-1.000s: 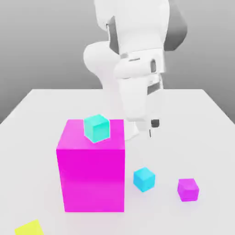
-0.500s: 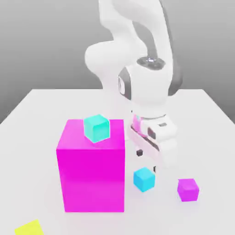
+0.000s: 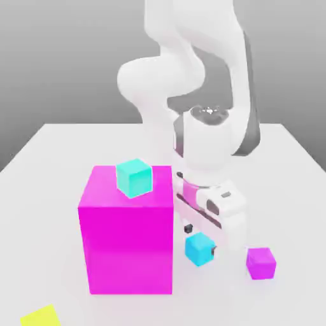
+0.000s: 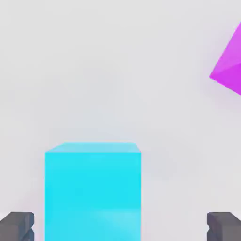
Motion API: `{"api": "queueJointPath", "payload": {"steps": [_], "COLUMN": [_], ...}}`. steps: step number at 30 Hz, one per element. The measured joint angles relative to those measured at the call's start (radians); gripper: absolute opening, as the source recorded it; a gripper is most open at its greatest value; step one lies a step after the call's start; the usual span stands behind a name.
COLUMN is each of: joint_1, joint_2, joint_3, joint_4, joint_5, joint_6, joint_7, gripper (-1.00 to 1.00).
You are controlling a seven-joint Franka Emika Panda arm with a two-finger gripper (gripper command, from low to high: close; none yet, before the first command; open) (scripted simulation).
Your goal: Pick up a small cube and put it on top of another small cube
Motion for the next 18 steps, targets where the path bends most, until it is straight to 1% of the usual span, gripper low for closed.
{"api": "queueJointPath", "payload": {"steps": [3,6,7,14,18], "joint_1": [-0.074,-0.147,-0.163,-0.167,-0.091], "joint_2": [0.044,0.088,0.101,0.102,0.053], "joint_3": [0.09,0.173,0.193,0.197,0.109], "joint_4": [0.005,0.006,0.006,0.006,0.006], "joint_5": [0.053,0.077,0.085,0.088,0.061], "joint_6": [0.037,0.076,0.087,0.087,0.043], "joint_7": [-0.037,-0.049,-0.054,-0.057,-0.043], "gripper": [0.0,0.0,-1.0,-1.0,-1.0]}}
